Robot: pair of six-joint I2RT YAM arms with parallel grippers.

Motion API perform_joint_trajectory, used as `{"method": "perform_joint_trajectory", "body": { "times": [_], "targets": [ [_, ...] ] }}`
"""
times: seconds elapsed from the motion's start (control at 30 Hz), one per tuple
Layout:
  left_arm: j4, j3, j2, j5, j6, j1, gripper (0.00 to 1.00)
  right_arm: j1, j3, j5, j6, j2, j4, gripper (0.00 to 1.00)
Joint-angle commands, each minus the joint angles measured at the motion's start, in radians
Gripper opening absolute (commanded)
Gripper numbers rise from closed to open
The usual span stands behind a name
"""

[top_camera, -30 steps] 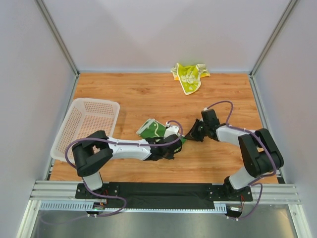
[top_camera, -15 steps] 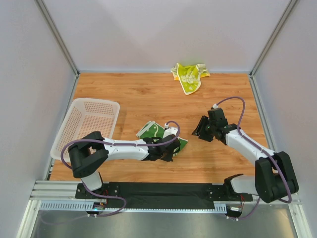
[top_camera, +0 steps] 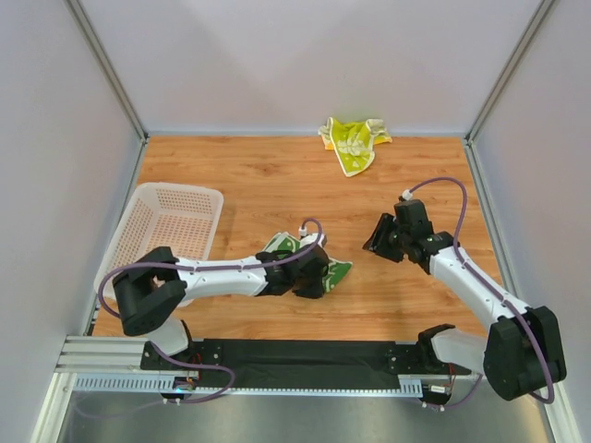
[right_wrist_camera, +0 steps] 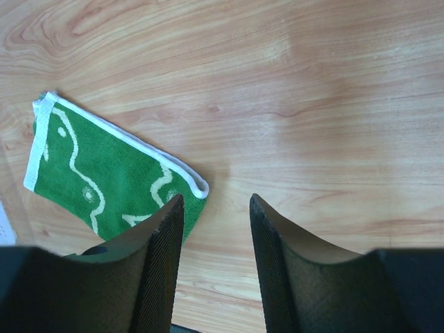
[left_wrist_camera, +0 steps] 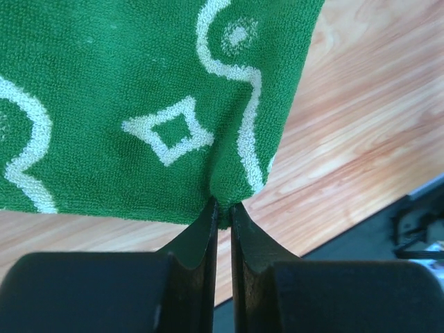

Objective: Roll the towels
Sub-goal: Roll the towel

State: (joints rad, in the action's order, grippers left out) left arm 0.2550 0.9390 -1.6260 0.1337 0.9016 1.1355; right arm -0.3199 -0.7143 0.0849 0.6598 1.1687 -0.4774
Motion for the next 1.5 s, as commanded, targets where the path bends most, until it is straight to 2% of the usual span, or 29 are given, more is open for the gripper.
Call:
{"method": "perform_joint_trajectory", "body": {
  "times": [0.0, 0.23, 0.47, 0.63, 0.77, 0.97, 1.2, 1.47],
  "targets": [
    [-0.089, -0.067, 0.077, -0.100, 0.118, -0.036, 0.13, 0.001, -0.014, 0.036, -0.028, -0.043, 0.003, 0.44],
    [-0.307, -0.232, 0.136, -0.253, 0.227, -0.126, 0.12, -0.007, -0.013, 0.088, -0.049, -0.081, 0.006, 0.43],
    [-0.451, -0.373, 0.196, -0.295, 0.333, -0.184, 0.11, -0.060, -0.011, 0.186, -0.074, -0.101, 0.051, 0.42],
    [-0.533, -0.463, 0.267, -0.316, 0.413, -0.220, 0.11, -0.108, 0.025, 0.272, -0.081, -0.101, 0.149, 0.42],
    [-0.462, -0.459, 0.275, -0.348, 0.454, -0.253, 0.11, -0.126, 0.070, 0.407, -0.072, -0.087, 0.273, 0.40],
    [-0.470, -0.496, 0.255, -0.388, 0.499, -0.302, 0.11, -0.153, 0.127, 0.502, -0.048, -0.052, 0.425, 0.37],
    [-0.493, -0.516, 0.204, -0.473, 0.496, -0.384, 0.11, -0.202, 0.148, 0.520, -0.023, 0.043, 0.536, 0.35],
    [-0.592, -0.551, 0.146, -0.568, 0.536, -0.465, 0.11, -0.277, 0.151, 0.544, -0.023, 0.140, 0.655, 0.34]
  ]
}}
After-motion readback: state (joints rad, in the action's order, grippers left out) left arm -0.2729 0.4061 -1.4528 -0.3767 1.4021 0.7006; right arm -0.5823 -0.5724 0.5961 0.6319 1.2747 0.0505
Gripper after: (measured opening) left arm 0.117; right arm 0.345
